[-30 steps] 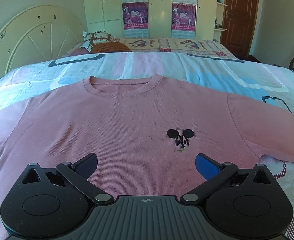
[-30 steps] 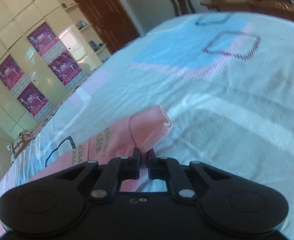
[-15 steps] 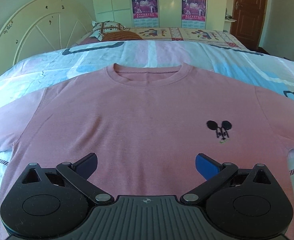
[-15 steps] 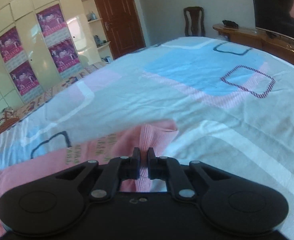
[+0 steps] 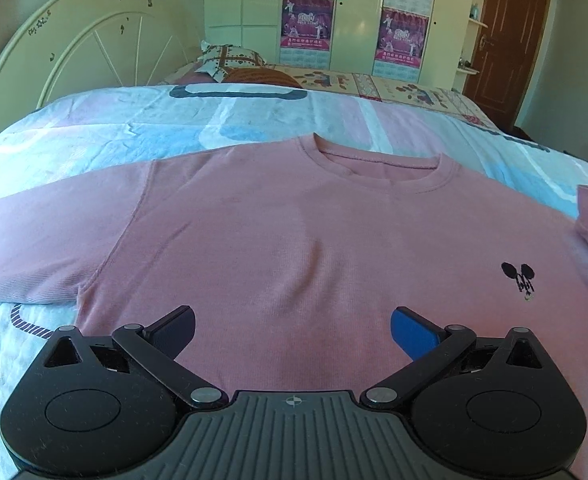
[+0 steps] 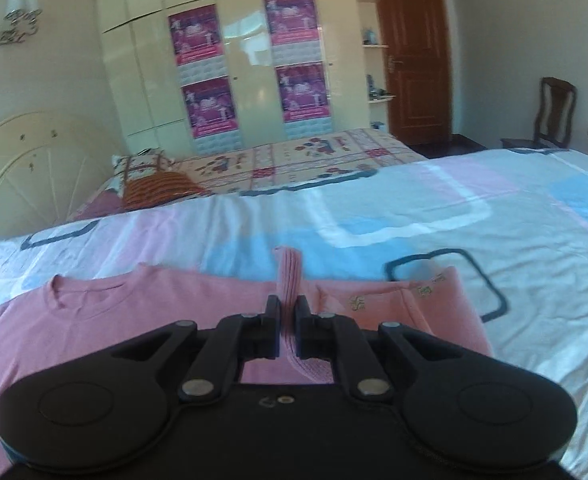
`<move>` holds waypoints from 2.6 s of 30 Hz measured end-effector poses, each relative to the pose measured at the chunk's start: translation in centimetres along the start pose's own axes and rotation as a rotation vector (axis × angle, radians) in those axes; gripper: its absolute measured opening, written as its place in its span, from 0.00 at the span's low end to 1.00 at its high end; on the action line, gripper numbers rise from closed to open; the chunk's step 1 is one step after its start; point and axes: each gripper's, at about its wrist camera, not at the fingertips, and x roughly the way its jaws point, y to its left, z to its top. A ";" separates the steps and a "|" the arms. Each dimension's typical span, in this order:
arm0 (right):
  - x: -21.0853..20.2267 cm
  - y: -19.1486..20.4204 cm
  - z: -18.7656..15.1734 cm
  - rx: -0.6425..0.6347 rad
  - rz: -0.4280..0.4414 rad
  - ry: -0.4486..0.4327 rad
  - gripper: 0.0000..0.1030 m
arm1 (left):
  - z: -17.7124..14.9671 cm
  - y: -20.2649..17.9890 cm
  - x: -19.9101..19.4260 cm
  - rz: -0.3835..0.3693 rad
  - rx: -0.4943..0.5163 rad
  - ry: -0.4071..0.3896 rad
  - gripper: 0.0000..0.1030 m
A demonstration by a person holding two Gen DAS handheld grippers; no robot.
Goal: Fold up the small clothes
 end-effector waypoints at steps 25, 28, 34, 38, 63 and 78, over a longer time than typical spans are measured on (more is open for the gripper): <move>0.0 13.1 -5.0 -0.101 0.204 0.082 0.27 | 2.0 1.1 4.1 -0.263 -0.054 0.029 1.00; -1.5 8.8 -4.0 -0.021 0.123 0.034 0.24 | 3.1 -2.3 6.4 -0.313 -0.029 0.059 0.99; -3.9 -0.1 -3.4 0.191 -0.111 -0.011 0.22 | 3.9 -6.9 9.6 -0.273 0.064 0.109 0.46; -4.5 -4.5 -4.4 0.333 -0.187 0.003 0.21 | 4.7 -7.3 8.3 -0.310 0.065 0.027 0.04; 0.4 1.2 -5.6 0.082 -0.050 0.223 0.13 | 3.5 1.4 7.7 -0.173 0.010 -0.089 0.26; 1.7 1.0 -5.5 0.007 -0.034 0.245 0.03 | 2.8 1.8 8.7 -0.101 0.049 -0.071 0.28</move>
